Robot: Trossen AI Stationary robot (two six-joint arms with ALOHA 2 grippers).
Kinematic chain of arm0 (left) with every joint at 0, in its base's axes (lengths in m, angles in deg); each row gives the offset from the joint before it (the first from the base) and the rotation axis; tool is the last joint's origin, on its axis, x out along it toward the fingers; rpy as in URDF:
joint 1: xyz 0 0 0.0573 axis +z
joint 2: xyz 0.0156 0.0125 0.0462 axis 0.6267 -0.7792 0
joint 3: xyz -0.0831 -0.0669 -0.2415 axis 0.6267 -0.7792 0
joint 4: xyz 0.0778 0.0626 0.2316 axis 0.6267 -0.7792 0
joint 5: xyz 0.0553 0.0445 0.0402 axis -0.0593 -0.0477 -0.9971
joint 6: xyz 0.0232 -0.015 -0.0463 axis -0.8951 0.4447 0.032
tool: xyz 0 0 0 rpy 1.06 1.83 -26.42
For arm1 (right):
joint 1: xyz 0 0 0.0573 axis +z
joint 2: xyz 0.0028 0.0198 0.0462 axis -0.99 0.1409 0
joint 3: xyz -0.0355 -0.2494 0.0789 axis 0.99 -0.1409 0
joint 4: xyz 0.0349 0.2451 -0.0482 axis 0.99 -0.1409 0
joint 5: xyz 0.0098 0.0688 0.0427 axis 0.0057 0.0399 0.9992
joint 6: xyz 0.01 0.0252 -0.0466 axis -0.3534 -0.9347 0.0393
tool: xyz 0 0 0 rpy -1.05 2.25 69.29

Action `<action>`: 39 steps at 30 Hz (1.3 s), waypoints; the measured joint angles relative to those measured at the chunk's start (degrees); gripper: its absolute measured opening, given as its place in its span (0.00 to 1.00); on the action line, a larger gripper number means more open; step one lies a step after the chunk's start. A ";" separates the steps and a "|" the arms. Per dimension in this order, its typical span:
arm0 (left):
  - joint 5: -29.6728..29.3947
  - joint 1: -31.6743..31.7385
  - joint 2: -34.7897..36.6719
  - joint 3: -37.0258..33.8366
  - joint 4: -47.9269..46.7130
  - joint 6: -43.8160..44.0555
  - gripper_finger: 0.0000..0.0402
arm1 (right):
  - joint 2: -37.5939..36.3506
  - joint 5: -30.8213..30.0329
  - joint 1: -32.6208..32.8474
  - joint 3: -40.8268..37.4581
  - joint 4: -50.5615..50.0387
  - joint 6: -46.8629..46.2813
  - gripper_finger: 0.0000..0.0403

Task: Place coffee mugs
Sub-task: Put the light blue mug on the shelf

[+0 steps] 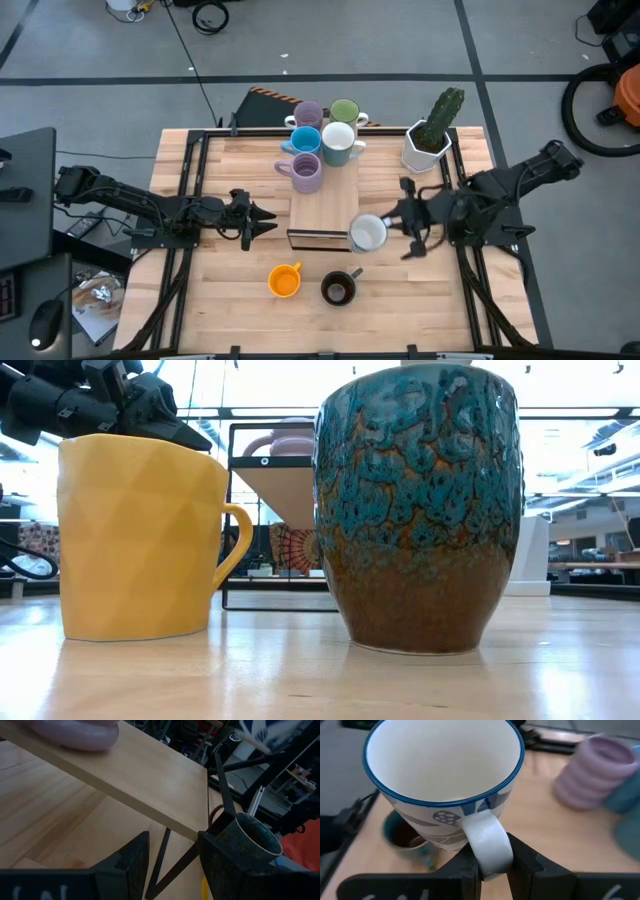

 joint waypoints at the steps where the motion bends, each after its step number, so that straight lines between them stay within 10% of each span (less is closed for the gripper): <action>1: 0.00 0.01 0.00 0.00 0.00 0.00 0.43 | 0.22 -0.16 -1.26 0.68 -0.14 0.79 0.17; 16: -0.02 0.01 0.00 0.00 0.02 -0.09 0.43 | 3.04 1.61 -23.52 1.87 3.18 8.34 0.17; 39: 0.00 0.02 0.00 0.02 -0.03 1.09 0.43 | 8.58 11.70 -35.49 -3.53 12.55 9.77 0.17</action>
